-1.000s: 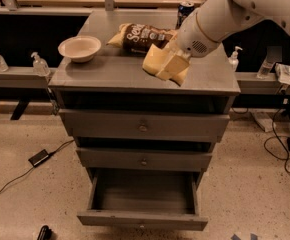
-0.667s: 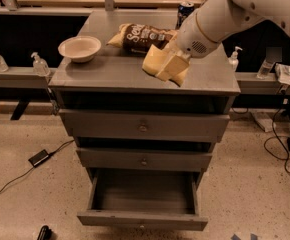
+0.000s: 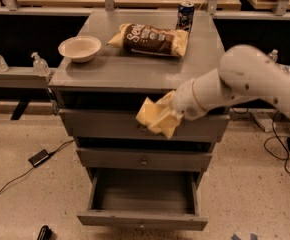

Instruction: Place sponge into bottom drawer

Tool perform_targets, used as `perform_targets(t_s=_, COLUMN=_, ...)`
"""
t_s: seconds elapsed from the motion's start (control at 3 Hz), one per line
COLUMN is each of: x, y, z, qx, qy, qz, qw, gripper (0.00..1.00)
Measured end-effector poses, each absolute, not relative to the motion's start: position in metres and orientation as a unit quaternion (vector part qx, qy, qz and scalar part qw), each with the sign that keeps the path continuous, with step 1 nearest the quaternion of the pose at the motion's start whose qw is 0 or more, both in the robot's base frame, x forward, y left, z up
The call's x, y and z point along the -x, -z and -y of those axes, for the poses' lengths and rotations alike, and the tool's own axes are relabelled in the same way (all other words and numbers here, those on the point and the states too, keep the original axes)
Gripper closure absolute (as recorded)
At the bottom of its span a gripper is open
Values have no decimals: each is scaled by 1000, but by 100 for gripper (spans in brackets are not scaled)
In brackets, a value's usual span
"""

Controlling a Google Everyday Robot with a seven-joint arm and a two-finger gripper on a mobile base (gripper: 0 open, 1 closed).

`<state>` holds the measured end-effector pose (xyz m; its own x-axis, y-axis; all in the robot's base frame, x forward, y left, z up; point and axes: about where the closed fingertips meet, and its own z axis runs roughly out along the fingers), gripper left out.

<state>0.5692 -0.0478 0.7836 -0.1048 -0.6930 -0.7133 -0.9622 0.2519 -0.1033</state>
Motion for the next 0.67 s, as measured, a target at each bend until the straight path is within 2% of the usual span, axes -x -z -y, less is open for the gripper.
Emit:
perform_targets(t_s=0.33, x=-529, y=-695, z=39, qx=589, qy=-245, qz=-705, qw=309, gripper=100)
perform_targets(t_s=0.67, x=-512, y=-661, z=35, qx=595, qy=-264, qz=-700, qw=294, gripper=100)
